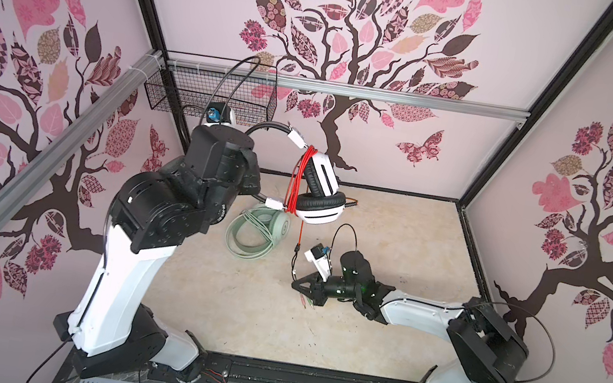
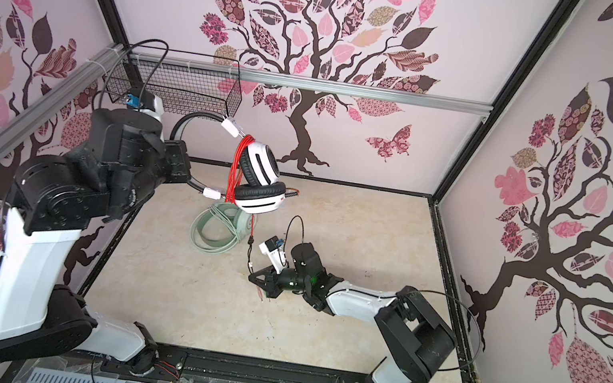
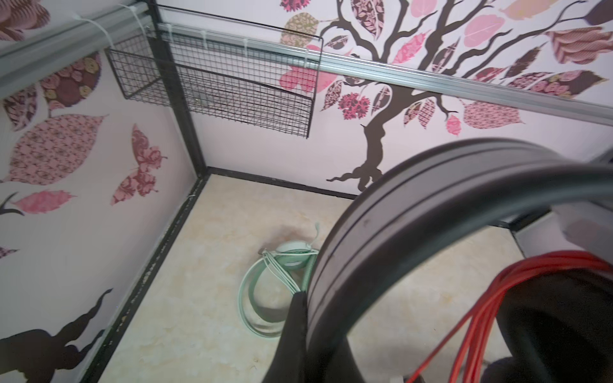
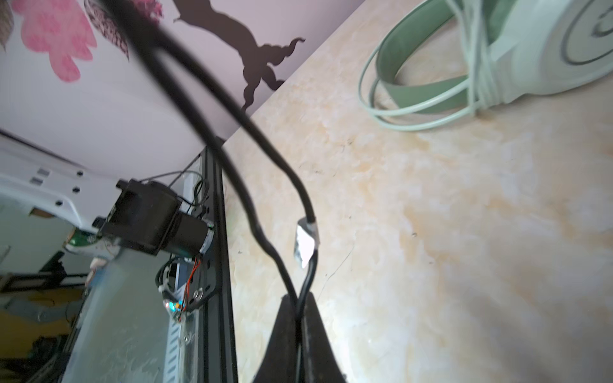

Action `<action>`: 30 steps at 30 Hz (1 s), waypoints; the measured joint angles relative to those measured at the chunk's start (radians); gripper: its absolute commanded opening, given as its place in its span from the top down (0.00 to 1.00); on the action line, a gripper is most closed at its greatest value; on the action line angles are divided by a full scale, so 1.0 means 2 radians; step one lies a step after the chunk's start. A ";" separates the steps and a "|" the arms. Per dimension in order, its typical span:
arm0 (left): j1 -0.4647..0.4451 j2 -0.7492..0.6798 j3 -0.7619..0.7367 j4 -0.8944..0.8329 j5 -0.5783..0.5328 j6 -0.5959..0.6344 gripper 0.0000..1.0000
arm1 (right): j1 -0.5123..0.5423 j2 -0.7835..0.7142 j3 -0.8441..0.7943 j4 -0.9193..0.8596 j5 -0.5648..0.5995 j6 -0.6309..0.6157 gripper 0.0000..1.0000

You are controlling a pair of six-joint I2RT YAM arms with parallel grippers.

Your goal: Wrap the headphones

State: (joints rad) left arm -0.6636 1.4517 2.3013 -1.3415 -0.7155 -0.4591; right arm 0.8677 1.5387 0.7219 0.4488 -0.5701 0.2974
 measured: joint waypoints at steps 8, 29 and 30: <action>0.007 0.047 -0.046 0.052 -0.080 0.009 1.00 | 0.068 -0.104 0.031 -0.183 0.083 -0.040 1.00; 0.009 0.020 -0.313 0.076 -0.119 -0.020 1.00 | 0.088 -0.111 0.449 -0.669 0.283 -0.198 1.00; 0.009 0.011 -0.329 0.074 -0.112 -0.018 1.00 | 0.088 -0.106 0.457 -0.675 0.299 -0.205 1.00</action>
State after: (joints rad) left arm -0.6460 1.4746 1.6424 -1.1931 -0.9390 -0.4957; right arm 1.0443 1.3262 1.6356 -0.9020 0.0277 -0.1127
